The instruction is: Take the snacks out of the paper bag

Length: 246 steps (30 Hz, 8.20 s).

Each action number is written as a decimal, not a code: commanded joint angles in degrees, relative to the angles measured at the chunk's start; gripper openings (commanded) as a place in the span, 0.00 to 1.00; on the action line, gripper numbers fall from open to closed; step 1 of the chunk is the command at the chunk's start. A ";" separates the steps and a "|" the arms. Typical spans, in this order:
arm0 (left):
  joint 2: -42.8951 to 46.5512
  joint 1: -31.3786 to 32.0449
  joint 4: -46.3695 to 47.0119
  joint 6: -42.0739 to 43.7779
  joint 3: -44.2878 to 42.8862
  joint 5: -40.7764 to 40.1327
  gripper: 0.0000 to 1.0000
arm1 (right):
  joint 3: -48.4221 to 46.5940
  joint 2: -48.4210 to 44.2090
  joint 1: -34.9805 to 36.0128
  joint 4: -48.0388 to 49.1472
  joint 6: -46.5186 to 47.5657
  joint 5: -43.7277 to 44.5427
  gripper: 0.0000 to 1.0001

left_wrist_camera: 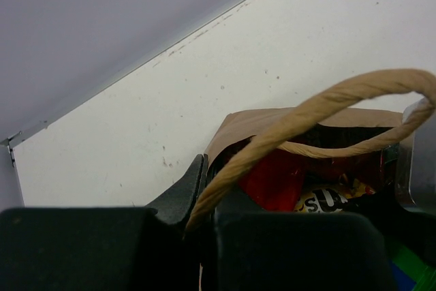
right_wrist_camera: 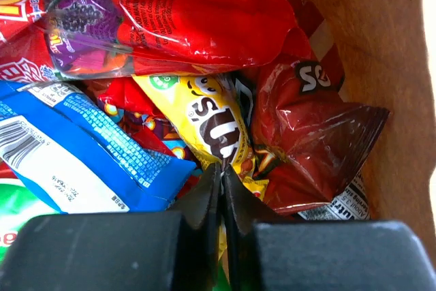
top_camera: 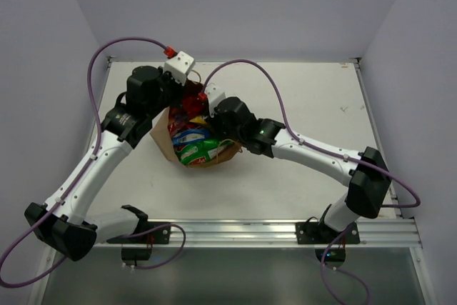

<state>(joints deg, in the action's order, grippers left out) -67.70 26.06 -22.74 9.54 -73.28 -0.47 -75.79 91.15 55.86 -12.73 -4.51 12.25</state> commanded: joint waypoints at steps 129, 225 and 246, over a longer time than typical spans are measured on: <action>-0.77 -0.05 -2.13 -2.51 -5.04 -9.55 0.00 | -3.23 -25.14 -6.44 -4.85 22.81 2.50 0.00; 0.64 -0.14 -0.64 0.21 -3.80 -14.12 0.00 | -20.37 -17.66 -1.88 -16.10 3.64 1.55 0.00; -0.24 -0.14 0.59 1.36 -4.42 -17.37 0.00 | -12.81 -18.57 -40.18 -6.79 -2.17 -6.88 0.00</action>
<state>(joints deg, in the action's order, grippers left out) -69.43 26.28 -30.89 9.08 -75.09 -14.85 -90.32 69.54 20.27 -24.97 -6.09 6.55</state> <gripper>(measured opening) 0.020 0.015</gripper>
